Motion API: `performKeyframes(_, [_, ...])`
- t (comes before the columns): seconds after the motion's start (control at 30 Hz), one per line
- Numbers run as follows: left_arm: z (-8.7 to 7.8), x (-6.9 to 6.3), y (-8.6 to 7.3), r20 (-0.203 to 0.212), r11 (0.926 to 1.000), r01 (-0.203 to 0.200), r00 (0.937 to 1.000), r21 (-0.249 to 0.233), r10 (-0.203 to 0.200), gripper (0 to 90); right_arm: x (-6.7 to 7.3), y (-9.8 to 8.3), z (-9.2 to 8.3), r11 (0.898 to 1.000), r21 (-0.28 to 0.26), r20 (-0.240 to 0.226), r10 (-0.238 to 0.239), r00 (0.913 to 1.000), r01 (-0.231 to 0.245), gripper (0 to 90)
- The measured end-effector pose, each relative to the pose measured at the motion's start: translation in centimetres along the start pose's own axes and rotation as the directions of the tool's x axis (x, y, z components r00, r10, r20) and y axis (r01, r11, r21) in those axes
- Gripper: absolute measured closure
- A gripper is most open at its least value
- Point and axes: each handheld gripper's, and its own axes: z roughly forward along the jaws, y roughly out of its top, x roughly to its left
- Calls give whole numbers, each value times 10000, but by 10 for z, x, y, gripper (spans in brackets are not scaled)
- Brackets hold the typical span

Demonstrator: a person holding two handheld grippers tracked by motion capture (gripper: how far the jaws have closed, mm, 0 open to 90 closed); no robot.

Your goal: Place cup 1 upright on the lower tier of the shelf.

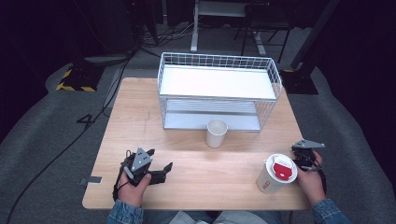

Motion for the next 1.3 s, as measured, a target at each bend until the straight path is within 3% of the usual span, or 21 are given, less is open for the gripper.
performKeyframes(0.43, [4, -12, 17, 18, 9996, -48, 10000, -271, 48, 151, 0, 0, 0, 10000, -4, 2, 6, 10000, -6, 1])
performKeyframes(0.63, [10, -17, 27, 70, 9979, -152, 9999, -634, 156, 152, 0, 0, 0, 10000, -7, 8, 4, 10000, -4, 1])
performKeyframes(1.03, [28, -22, 48, 240, 9944, -231, 9994, -1030, 257, 156, 0, 0, 0, 10000, -6, 10, 7, 10000, -7, 0])
performKeyframes(1.3, [48, -30, 57, 417, 9949, -219, 9988, -988, 261, 165, 0, 0, 0, 10000, -5, 12, 5, 10000, -5, 0])
